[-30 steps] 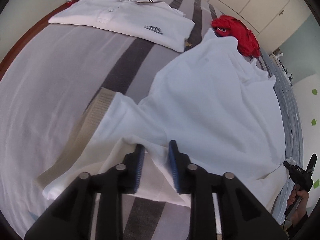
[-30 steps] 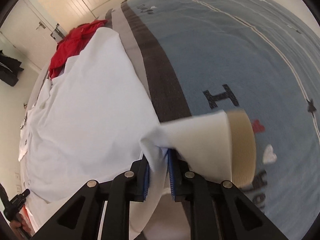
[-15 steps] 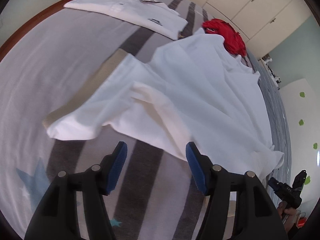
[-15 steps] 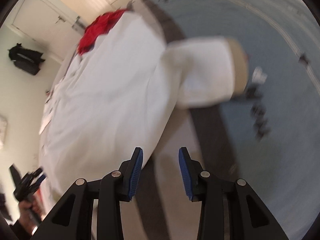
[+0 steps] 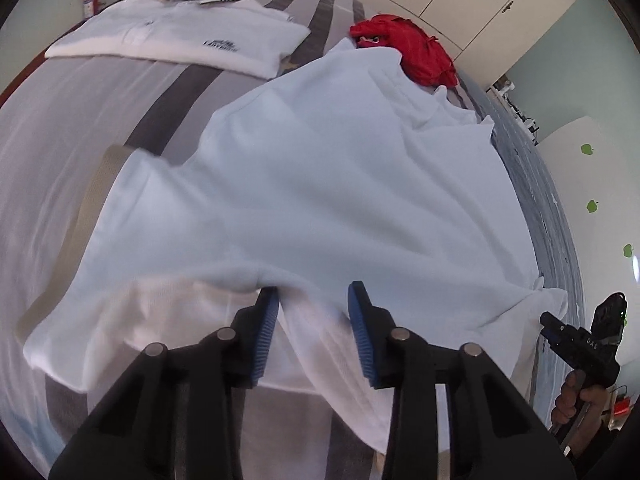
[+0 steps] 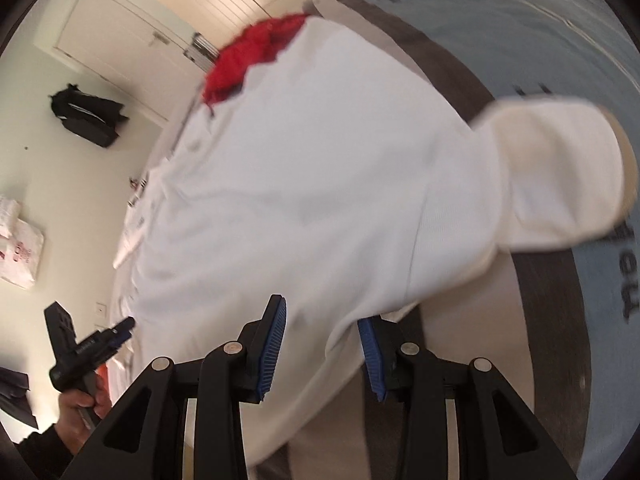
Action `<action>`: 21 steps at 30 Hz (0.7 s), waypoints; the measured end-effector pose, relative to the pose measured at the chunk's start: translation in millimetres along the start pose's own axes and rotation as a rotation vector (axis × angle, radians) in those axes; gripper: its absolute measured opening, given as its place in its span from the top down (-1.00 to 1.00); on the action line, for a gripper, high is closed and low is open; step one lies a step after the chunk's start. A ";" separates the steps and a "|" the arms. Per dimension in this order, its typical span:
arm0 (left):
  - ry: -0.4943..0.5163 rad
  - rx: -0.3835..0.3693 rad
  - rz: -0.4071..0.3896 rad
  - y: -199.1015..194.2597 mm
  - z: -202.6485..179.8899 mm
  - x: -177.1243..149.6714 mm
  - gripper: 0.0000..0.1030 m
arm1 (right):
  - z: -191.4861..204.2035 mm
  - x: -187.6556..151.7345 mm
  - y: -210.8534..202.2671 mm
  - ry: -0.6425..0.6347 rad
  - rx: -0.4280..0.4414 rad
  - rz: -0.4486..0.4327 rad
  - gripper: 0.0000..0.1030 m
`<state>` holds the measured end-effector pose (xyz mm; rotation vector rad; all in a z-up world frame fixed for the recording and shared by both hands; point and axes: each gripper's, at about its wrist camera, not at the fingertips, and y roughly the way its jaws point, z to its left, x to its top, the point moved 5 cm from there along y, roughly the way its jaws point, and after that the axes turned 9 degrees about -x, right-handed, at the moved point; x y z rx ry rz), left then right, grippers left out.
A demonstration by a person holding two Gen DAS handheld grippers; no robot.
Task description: Fold clothes
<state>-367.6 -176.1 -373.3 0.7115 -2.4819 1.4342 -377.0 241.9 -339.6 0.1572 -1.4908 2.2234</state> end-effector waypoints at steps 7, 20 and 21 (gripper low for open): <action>-0.003 -0.026 -0.013 -1.3 -5.6 19.8 0.38 | 22.0 16.4 -7.2 -0.056 0.017 0.009 0.31; -0.002 0.007 0.001 -14.2 1.4 0.3 0.38 | 8.0 -13.7 -12.7 -0.055 0.008 0.043 0.30; -0.010 0.003 0.003 -17.3 2.9 -3.3 0.38 | 2.3 -19.8 -15.4 -0.045 0.005 0.047 0.30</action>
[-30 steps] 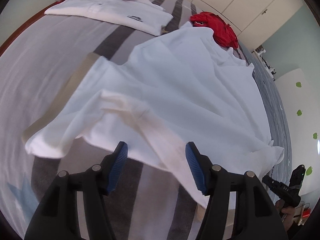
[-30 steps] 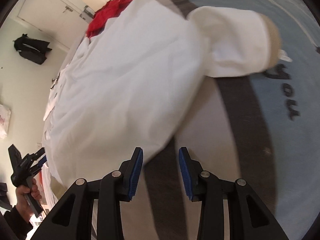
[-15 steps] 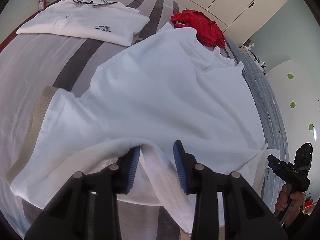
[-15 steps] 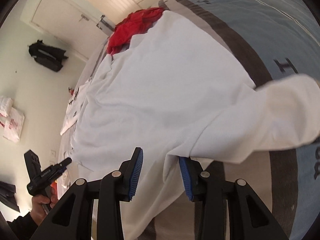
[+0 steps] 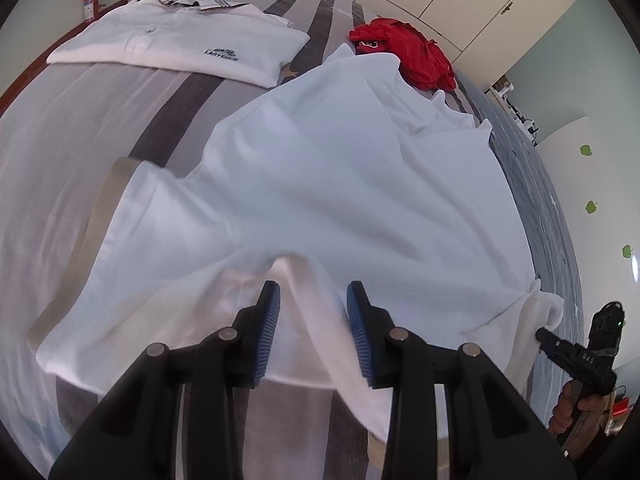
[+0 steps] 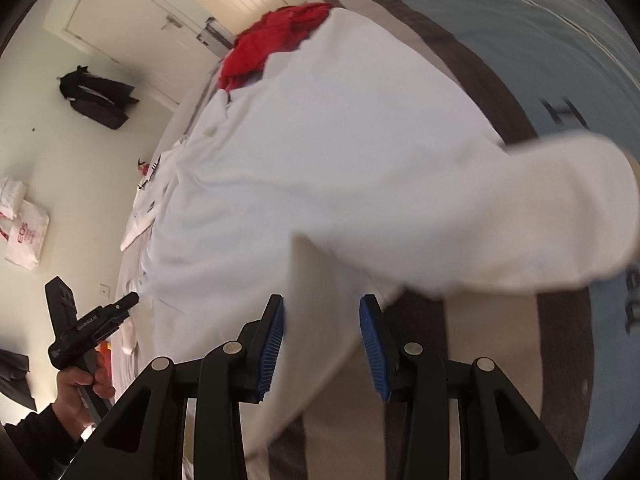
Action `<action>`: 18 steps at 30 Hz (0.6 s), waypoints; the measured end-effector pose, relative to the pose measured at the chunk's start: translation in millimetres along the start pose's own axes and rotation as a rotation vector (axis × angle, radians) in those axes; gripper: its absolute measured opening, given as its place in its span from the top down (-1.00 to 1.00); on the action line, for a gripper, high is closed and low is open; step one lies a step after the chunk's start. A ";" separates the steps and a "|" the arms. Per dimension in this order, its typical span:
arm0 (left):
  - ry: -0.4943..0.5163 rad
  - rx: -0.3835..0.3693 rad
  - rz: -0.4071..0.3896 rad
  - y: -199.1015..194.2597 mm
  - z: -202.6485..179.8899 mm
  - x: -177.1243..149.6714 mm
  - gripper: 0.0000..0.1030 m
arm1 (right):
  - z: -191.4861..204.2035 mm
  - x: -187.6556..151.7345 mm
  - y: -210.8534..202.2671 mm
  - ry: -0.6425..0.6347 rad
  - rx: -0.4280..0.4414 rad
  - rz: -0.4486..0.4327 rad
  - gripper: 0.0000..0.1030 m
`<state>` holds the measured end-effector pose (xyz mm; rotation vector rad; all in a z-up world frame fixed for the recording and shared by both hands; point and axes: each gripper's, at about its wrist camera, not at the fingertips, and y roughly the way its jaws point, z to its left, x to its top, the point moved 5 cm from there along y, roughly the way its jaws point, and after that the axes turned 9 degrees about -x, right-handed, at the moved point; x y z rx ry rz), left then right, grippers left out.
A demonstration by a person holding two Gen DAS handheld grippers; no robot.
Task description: Fold clothes
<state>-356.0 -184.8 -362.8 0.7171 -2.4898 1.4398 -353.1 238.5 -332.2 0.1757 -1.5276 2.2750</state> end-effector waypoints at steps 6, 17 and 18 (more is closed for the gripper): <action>-0.033 0.005 0.031 -1.1 14.1 -18.3 0.38 | -19.8 -25.6 -0.5 0.099 0.034 0.043 0.30; -0.001 -0.029 0.053 18.2 4.9 -8.5 0.38 | 18.7 11.3 10.1 0.049 0.031 -0.023 0.30; -0.004 -0.029 0.052 18.0 4.7 -8.3 0.38 | 22.7 11.1 11.3 0.036 0.026 -0.023 0.30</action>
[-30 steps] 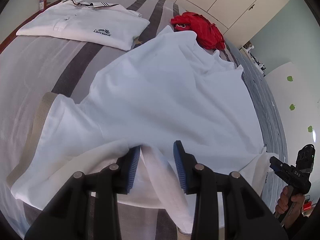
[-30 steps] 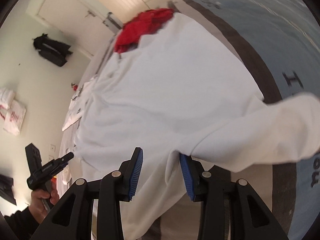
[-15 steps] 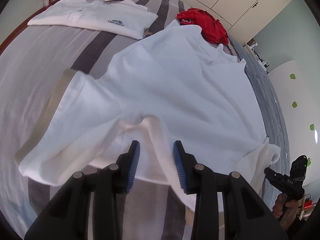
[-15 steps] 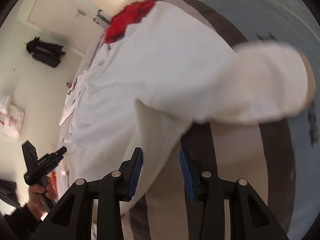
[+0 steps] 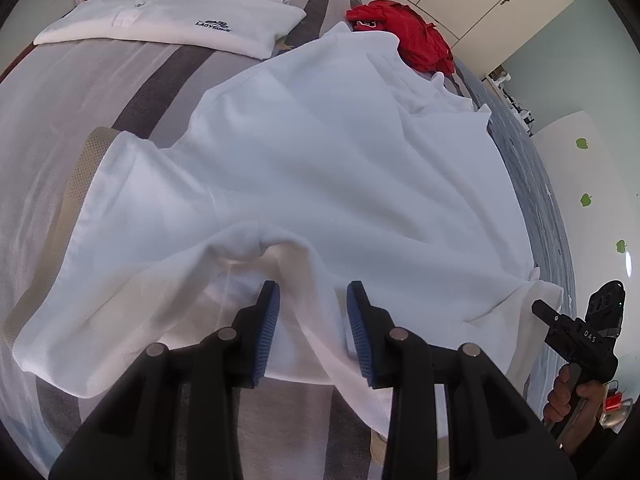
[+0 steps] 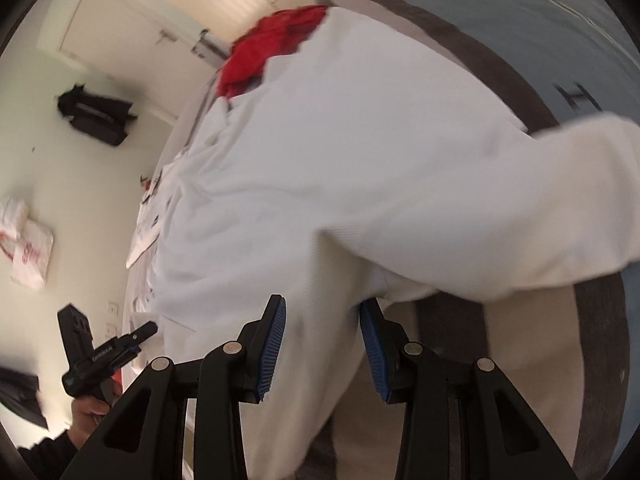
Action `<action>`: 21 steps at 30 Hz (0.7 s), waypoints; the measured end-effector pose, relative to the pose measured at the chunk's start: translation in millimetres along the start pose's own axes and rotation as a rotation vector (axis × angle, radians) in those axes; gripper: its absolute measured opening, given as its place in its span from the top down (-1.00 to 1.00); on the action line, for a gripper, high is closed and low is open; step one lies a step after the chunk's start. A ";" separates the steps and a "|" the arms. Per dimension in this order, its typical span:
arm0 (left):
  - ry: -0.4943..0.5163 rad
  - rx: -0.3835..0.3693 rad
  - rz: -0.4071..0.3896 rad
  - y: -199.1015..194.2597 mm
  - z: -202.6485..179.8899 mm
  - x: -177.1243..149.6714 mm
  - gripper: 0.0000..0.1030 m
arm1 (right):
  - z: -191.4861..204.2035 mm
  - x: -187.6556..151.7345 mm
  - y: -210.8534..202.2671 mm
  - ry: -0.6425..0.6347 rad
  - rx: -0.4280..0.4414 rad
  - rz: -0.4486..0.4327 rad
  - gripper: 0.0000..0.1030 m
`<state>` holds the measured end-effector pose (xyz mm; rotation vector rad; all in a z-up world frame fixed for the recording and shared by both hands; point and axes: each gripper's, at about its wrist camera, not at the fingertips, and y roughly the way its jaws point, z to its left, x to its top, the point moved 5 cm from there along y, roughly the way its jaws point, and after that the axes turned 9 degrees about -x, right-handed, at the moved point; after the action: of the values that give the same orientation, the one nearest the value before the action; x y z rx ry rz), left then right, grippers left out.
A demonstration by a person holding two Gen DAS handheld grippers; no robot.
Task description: Fold clothes
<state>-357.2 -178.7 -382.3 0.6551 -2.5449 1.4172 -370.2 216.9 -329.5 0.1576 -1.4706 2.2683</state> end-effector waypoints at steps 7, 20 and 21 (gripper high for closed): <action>-0.012 0.003 -0.005 -7.2 1.2 -4.3 0.38 | -13.5 -12.4 -4.5 0.020 -0.017 -0.003 0.30; -0.033 0.024 -0.033 -39.6 6.1 -23.4 0.38 | -75.8 -36.0 -31.4 0.209 0.023 -0.018 0.30; -0.035 0.020 -0.032 -38.8 7.1 -23.5 0.38 | -75.4 -36.0 -31.2 0.212 0.030 -0.016 0.30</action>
<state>-318.4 -195.3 -364.1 0.7267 -2.5384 1.4350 -314.7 284.4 -347.3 -0.0601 -1.3217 2.2180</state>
